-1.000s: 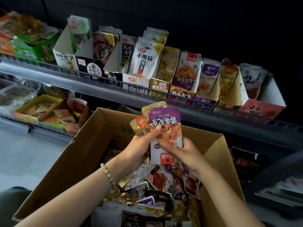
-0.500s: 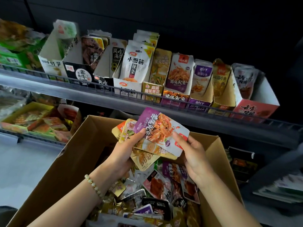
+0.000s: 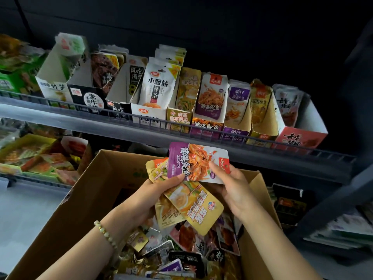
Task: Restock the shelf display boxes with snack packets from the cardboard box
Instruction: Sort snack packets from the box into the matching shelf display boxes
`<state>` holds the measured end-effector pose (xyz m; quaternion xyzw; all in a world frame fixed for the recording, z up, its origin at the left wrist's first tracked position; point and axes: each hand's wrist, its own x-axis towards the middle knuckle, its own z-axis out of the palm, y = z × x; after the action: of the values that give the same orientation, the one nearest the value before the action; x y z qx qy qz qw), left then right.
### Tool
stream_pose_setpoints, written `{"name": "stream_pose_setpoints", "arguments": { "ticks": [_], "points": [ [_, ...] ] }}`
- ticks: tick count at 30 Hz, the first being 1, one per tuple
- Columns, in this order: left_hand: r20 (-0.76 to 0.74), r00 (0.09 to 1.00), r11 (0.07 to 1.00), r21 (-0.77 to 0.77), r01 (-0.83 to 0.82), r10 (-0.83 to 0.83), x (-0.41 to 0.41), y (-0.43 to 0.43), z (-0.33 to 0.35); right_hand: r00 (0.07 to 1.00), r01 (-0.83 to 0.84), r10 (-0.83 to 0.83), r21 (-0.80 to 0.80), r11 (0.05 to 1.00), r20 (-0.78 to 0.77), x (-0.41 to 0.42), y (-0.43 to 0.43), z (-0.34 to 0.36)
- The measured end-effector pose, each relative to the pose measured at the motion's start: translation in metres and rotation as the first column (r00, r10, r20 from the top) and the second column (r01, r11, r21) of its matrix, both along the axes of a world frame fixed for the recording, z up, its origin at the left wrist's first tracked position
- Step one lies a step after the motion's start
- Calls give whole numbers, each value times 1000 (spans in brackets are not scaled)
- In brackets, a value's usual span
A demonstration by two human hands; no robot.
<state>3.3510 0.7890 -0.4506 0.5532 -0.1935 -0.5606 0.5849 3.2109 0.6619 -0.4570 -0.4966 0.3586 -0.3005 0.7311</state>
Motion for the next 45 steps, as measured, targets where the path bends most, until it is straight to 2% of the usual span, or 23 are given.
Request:
{"name": "stream_pose_setpoints", "arguments": {
  "ticks": [4,8,12,16,18,20,23,28,36,38,40,42,45],
  "points": [
    [52,998,999,-7,-33,33,11,-12,24,999,11,-7,-101,995,40,2,-20,32],
    [92,988,992,-45,-118,122,32,-31,51,996,90,-92,-304,948,10,3,-67,77],
    [23,980,979,-67,-195,197,57,-50,70,968,89,-205,-567,819,-144,15,-118,123],
    [-43,969,963,-112,-245,241,75,-65,78,882,-128,-288,-778,615,-373,48,-154,154],
    [-49,964,956,-124,-265,261,81,-72,80,794,-315,-313,-793,521,-521,69,-168,158],
    [-46,962,952,-140,-273,269,85,-77,80,723,-462,-332,-781,421,-606,88,-181,156],
    [-53,960,948,-151,-279,274,91,-84,78,668,-583,-328,-744,327,-668,113,-196,149],
    [-38,954,948,-112,-299,296,101,-88,71,580,-711,-327,-660,244,-746,133,-218,135],
    [-37,962,953,-131,-273,271,108,-91,63,734,-563,-481,-825,-36,-480,129,-232,118],
    [-39,964,953,-146,-265,262,106,-92,63,761,-514,-482,-857,-39,-435,126,-229,115],
    [-50,960,944,-176,-278,274,103,-93,63,829,-398,-426,-917,4,-362,124,-214,113],
    [-66,952,925,-225,-305,298,101,-93,65,902,-286,-293,-947,147,-318,122,-185,112],
    [-77,939,889,-306,-342,335,97,-92,71,928,-333,14,-814,476,-372,114,-130,111]
  ]
}}
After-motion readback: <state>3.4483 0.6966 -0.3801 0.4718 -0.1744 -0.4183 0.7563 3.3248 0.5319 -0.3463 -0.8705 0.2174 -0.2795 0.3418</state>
